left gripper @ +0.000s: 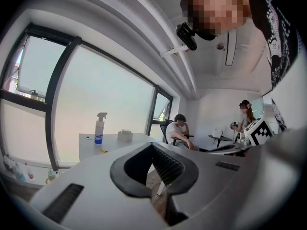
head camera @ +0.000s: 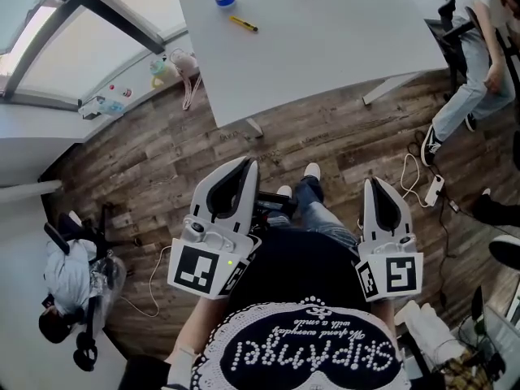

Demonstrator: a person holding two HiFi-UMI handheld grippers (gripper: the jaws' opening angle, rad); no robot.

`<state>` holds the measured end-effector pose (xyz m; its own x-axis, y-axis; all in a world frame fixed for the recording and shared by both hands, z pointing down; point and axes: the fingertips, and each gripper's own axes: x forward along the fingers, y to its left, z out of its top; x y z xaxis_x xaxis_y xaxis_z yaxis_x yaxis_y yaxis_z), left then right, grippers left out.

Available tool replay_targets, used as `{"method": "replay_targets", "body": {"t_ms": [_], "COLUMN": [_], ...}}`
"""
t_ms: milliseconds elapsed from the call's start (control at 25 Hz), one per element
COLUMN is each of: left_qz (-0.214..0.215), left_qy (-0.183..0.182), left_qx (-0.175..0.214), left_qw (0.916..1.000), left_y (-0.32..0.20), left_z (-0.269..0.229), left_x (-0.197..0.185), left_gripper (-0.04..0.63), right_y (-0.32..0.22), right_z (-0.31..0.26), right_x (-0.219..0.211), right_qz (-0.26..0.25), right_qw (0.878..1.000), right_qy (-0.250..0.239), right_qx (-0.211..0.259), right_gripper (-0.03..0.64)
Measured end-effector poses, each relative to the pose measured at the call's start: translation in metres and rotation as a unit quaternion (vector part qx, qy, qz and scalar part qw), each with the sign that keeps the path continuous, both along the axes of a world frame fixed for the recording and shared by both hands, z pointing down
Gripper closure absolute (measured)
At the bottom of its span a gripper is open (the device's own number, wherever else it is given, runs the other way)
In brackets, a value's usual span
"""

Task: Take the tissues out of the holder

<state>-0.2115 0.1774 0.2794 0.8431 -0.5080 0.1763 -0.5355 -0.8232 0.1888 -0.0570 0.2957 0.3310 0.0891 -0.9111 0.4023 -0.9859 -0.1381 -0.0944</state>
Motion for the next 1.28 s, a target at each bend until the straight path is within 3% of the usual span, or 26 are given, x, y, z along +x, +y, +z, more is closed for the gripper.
{"method": "replay_targets", "body": {"t_ms": [480,1280], "left_qz": [-0.024,-0.073], "left_qy": [-0.006,-0.013], "left_qx": [0.0,0.024], "left_qw": [0.9997,0.997], "left_y": [-0.02,-0.029], "left_z": [0.003,-0.002], "left_x": [0.045,0.084], "left_gripper": [0.594,0.594], "right_y": [-0.028,-0.051], "right_z": [0.005,0.011], "right_x": [0.051,0.102], "right_qz": [-0.021,-0.068], "right_qw": [1.0,0.997], "right_qy": [-0.007,-0.017], "right_qx": [0.001,0.017], "right_gripper": [0.604,0.604]}}
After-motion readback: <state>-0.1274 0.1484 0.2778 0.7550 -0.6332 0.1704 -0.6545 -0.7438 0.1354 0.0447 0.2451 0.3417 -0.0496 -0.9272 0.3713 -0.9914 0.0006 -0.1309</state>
